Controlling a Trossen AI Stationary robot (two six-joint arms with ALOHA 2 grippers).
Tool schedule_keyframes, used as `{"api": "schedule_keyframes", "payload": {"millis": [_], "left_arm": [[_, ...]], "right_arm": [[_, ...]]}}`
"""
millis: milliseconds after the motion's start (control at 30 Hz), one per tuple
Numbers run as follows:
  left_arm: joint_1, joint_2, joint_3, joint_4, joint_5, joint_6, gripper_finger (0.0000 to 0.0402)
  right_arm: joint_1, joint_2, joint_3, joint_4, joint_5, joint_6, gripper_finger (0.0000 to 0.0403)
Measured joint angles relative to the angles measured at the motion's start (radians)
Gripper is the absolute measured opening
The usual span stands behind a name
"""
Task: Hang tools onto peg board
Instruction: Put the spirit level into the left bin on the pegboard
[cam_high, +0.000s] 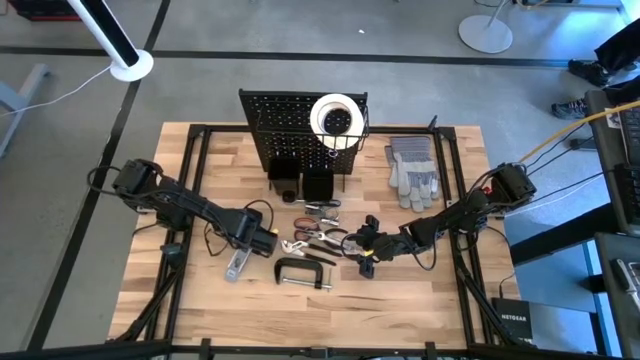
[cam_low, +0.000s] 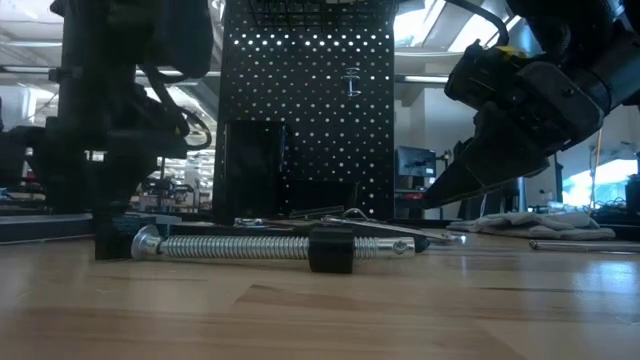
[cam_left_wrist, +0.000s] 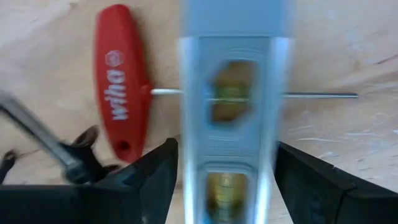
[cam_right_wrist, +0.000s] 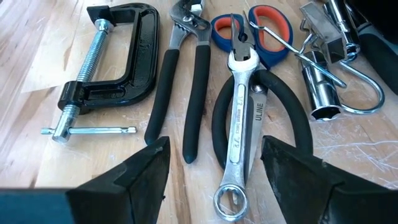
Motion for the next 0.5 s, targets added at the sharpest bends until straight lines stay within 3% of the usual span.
{"api": "schedule_keyframes", "payload": {"millis": [200,400,500], "left_arm": [[0.0,-0.004,-0.019,0.028,0.0,0.006,0.0235],[0.0,-0.004,-0.019,0.038,0.0,0.007,0.0171],[0.0,-0.003,-0.011,0.027,0.0,0.007,0.0169]], "right_arm": [[0.0,0.0,0.0,-0.001,0.0,0.0,0.0252],[0.0,0.0,0.0,-0.002,0.0,0.0,0.0252],[0.0,0.0,0.0,-0.002,0.0,0.0,0.0252]]}}
